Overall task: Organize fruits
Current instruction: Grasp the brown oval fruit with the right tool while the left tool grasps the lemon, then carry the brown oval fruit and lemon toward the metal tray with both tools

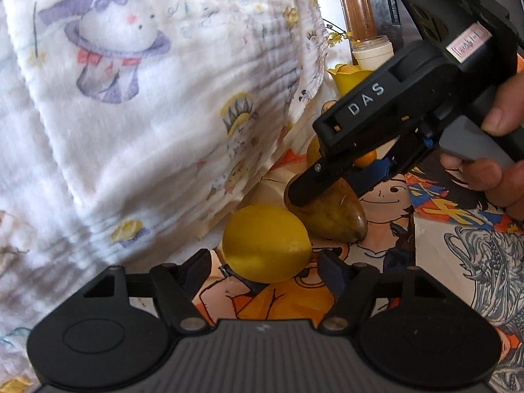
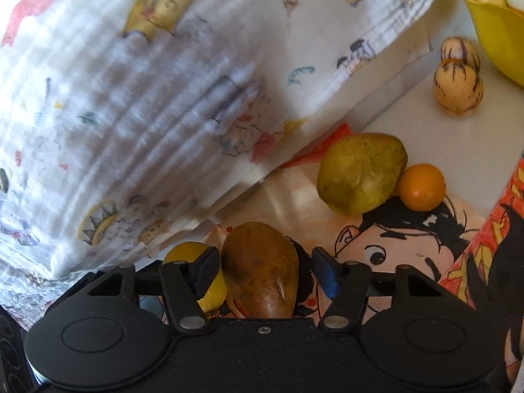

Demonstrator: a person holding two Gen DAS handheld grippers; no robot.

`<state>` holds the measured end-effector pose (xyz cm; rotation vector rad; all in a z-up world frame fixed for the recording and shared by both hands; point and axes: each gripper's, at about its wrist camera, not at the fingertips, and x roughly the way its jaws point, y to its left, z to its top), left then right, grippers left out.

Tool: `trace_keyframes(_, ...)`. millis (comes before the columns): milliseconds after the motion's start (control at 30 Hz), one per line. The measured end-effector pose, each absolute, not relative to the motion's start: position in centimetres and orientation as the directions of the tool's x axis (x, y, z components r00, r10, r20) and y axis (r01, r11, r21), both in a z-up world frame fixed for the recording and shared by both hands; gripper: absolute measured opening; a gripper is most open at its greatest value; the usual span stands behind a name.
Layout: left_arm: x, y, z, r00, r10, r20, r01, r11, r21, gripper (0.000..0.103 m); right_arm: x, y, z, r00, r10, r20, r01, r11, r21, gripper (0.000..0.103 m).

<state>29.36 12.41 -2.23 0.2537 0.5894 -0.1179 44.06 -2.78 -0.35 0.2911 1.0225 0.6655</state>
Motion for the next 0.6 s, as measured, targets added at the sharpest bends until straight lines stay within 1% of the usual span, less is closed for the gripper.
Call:
trace_keyframes(33, 29.5, 12.5, -2.2, 0.825, -0.039, -0.564, 0.18, 0.964, 0.197, 0.076, 44.2, -2.8, -0.5, 0.348, 0.638, -0.687, -0.37, 0.767, 0.525, 0.064)
trace_keyframes(200, 29.9, 12.4, -2.3, 0.824, -0.043, -0.565, 0.176, 0.967, 0.182, 0.075, 44.6, -3.1, -1.5, 0.331, 0.665, -0.67, -0.353, 0.745, 0.566, 0.055)
trace_keyframes(333, 30.2, 12.4, -2.4, 0.82, -0.043, -0.571, 0.167, 0.972, 0.168, 0.069, 44.8, -3.3, -1.8, 0.334, 0.666, -0.666, -0.348, 0.744, 0.57, 0.055)
trace_keyframes(600, 30.9, 12.5, -2.3, 0.812, -0.045, -0.582, 0.15, 0.98, 0.133, 0.068, 45.1, -4.0, -2.6, 0.335, 0.68, -0.652, -0.313, 0.733, 0.604, 0.054)
